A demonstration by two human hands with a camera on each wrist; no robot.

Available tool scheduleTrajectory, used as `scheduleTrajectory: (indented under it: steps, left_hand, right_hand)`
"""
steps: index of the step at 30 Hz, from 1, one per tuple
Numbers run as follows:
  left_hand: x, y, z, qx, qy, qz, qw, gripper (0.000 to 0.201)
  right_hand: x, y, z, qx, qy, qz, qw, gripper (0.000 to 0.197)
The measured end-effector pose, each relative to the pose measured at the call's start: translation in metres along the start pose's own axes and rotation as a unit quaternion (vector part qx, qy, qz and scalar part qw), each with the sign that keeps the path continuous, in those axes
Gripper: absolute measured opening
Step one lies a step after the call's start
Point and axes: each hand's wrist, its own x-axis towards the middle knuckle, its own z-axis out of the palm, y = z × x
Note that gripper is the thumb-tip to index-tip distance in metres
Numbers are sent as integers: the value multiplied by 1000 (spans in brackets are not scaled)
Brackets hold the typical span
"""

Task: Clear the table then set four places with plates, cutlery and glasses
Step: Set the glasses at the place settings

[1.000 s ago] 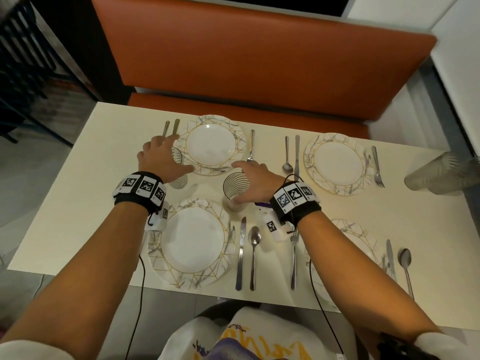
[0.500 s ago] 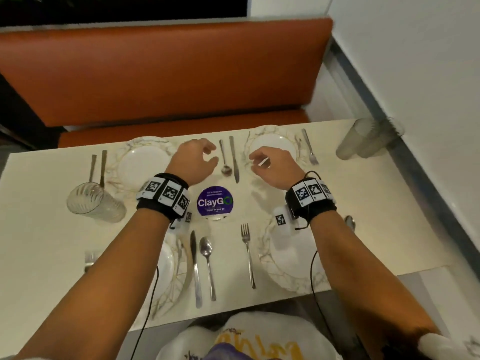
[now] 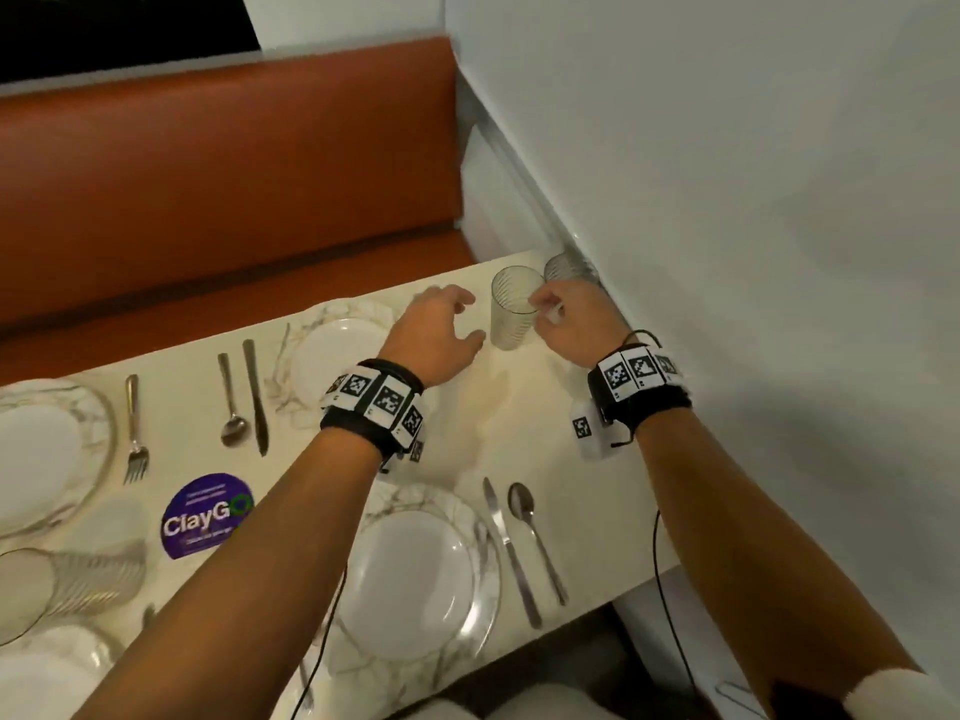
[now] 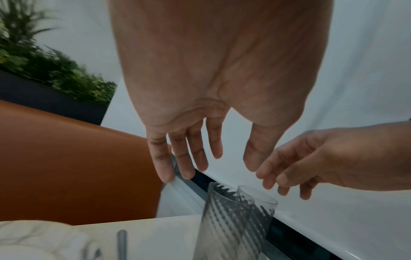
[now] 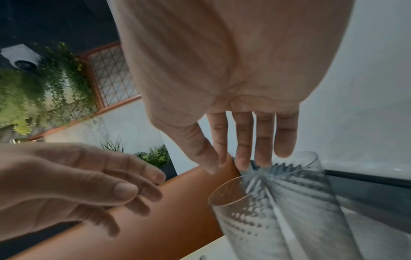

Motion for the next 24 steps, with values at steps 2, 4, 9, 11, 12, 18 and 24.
scheduleTrajectory:
  steps: [2,4,9,11,12,18,24]
  left_hand:
    - [24,19,15,20,-3,3,1000,65]
    - [45,33,27,45,-4,3,999,77]
    - [81,49,50,111,-19,-2,994,98]
    - [91,50,57,124,-31,-10,992,107]
    - [95,51,60,127,-34,-14,991,111]
    - [105,46,69,130,-62,-31,989,109]
    - [92,36,61,42,-46,-71,996,97]
  right_hand:
    - [15,16,-9,-45,2,2,999,40]
    - [29,26,-17,-74,1,16,997,56]
    - [62,45,-23,-107,-62,17,992,87]
    - [71,49,-21,-122,-86,15,989,95]
    - [75,51,-20,-127,-94,15,987,99]
    - [81,55,-10,-116,-116,30,986,93]
    - [72,47,-7,-104,-99,51,988,85]
